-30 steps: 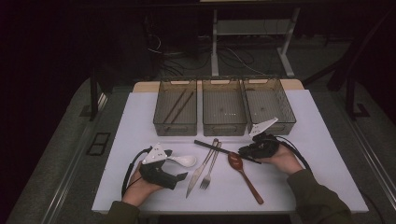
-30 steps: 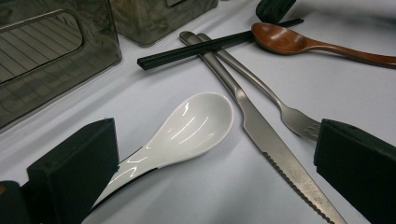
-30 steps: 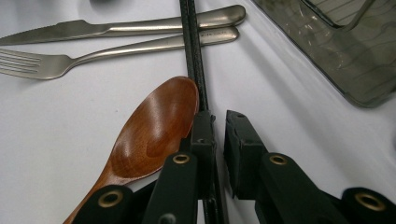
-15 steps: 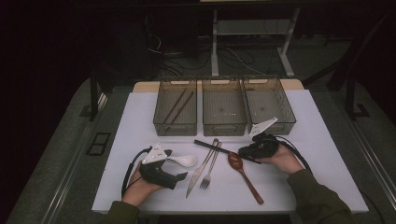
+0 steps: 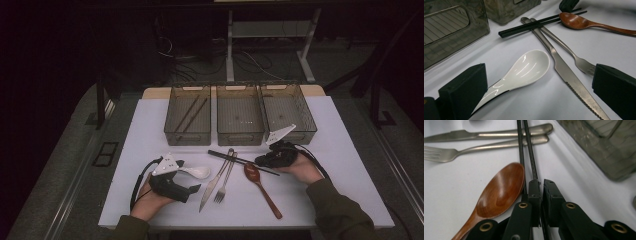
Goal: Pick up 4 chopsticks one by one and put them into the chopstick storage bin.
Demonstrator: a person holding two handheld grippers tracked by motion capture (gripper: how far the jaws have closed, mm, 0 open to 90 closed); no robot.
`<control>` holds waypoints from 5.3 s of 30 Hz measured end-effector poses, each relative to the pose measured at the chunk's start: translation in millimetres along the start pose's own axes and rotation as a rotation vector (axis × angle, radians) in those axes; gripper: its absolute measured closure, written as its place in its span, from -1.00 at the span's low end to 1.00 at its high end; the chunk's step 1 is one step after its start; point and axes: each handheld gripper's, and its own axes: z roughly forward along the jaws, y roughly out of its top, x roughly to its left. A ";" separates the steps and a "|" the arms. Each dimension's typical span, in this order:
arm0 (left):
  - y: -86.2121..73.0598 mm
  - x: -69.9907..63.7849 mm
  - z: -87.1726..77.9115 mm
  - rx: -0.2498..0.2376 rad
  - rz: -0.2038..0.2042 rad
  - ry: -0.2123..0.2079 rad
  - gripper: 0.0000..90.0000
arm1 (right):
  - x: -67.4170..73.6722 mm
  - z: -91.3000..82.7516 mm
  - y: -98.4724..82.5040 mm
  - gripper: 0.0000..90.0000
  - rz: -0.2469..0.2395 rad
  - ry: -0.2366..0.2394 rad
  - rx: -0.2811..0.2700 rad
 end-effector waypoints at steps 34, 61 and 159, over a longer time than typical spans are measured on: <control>1.4 -0.1 0.4 -0.001 0.010 -0.008 -1.00 | 3.0 38.6 67.3 0.81 -0.176 0.033 0.255; 1.4 -0.1 0.3 0.002 0.011 -0.009 -1.00 | 7.4 38.4 71.8 0.89 -0.204 0.001 0.286; -0.6 -0.2 0.0 -0.010 -0.005 -0.020 -1.00 | -7.9 47.1 239.3 0.89 0.113 -0.064 -0.427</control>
